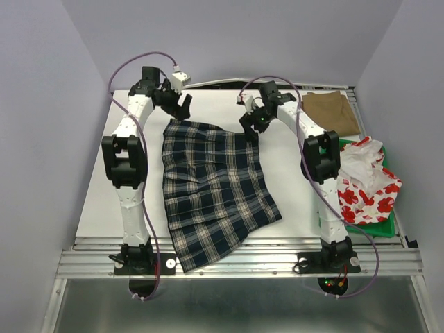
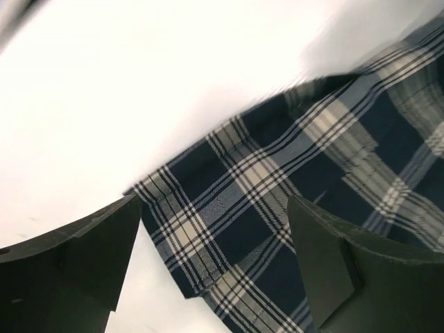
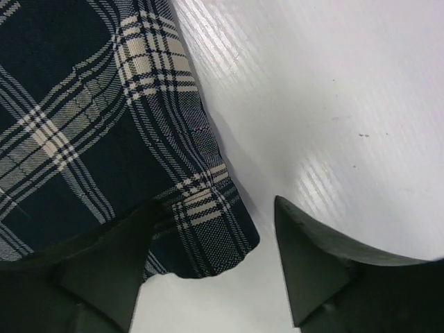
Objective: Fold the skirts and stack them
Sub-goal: Fold the skirt
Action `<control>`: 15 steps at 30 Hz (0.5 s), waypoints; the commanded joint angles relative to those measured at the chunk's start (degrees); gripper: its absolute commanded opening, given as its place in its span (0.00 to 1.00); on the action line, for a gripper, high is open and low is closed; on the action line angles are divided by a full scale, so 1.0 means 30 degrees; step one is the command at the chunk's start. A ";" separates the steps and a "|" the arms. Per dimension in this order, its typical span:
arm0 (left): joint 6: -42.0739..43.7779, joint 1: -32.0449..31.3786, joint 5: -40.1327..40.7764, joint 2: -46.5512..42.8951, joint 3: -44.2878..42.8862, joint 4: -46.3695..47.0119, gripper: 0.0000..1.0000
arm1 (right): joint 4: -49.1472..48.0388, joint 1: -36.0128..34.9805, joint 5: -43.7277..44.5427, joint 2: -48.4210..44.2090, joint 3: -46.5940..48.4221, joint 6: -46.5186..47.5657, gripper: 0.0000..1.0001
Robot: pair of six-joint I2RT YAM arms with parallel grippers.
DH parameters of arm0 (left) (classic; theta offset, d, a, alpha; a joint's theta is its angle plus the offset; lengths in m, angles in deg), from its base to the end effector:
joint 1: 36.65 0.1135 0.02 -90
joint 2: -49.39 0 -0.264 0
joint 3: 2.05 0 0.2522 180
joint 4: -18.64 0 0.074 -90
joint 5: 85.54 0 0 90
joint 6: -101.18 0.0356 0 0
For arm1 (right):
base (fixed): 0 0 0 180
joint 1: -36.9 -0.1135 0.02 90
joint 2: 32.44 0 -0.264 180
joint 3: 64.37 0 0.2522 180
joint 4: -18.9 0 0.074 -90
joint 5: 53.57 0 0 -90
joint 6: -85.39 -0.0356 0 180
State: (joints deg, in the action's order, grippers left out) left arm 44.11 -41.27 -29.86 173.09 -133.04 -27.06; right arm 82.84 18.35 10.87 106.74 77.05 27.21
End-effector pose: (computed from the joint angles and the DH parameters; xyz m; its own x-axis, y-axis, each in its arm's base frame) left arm 0.4944 -0.0601 0.3009 -0.2442 0.4702 -0.8481 0.7621 0.6339 0.1320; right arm 0.4901 0.1807 0.2025 -0.4557 -0.6546 -0.6031 -0.8488 0.5237 0.0728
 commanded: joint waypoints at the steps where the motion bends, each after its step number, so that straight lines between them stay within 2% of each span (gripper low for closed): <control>1: 0.0009 -0.0188 0.1358 0.1712 -0.0648 0.0422 0.99 | -0.1139 -0.0117 -0.0502 0.0512 -0.0335 0.0557 0.69; 2: 0.0504 -0.0159 0.1538 0.2151 -0.0853 0.0365 0.99 | -0.1138 -0.0117 -0.0532 0.0687 -0.0335 0.0645 0.60; 6: 0.2463 -0.0129 0.1921 0.4347 -0.1821 -0.0949 0.99 | -0.1050 -0.0117 -0.0649 0.0835 -0.0335 0.1026 0.46; 8: 0.3054 -0.0100 0.1980 0.4819 -0.1909 -0.1622 0.99 | -0.1021 -0.0117 -0.0562 0.0835 -0.0277 0.1260 0.36; 12: 0.4138 -0.0100 0.2476 0.4968 -0.1035 -0.2095 0.99 | -0.0875 -0.0117 -0.0298 0.0894 -0.0305 0.1758 0.24; 14: 0.4433 -0.0100 0.2711 0.4997 -0.0565 -0.2242 0.93 | -0.0933 -0.0117 -0.0152 0.0835 -0.0452 0.1876 0.18; 15: 0.4579 -0.0100 0.2741 0.4881 -0.0098 -0.2417 0.88 | -0.0991 -0.0117 -0.0093 0.0864 -0.0452 0.1905 0.11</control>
State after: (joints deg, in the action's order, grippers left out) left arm 53.81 -41.80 -23.18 188.52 -135.88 -30.39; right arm 81.77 18.31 9.64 109.10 76.88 30.57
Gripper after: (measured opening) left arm 0.935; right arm 0.192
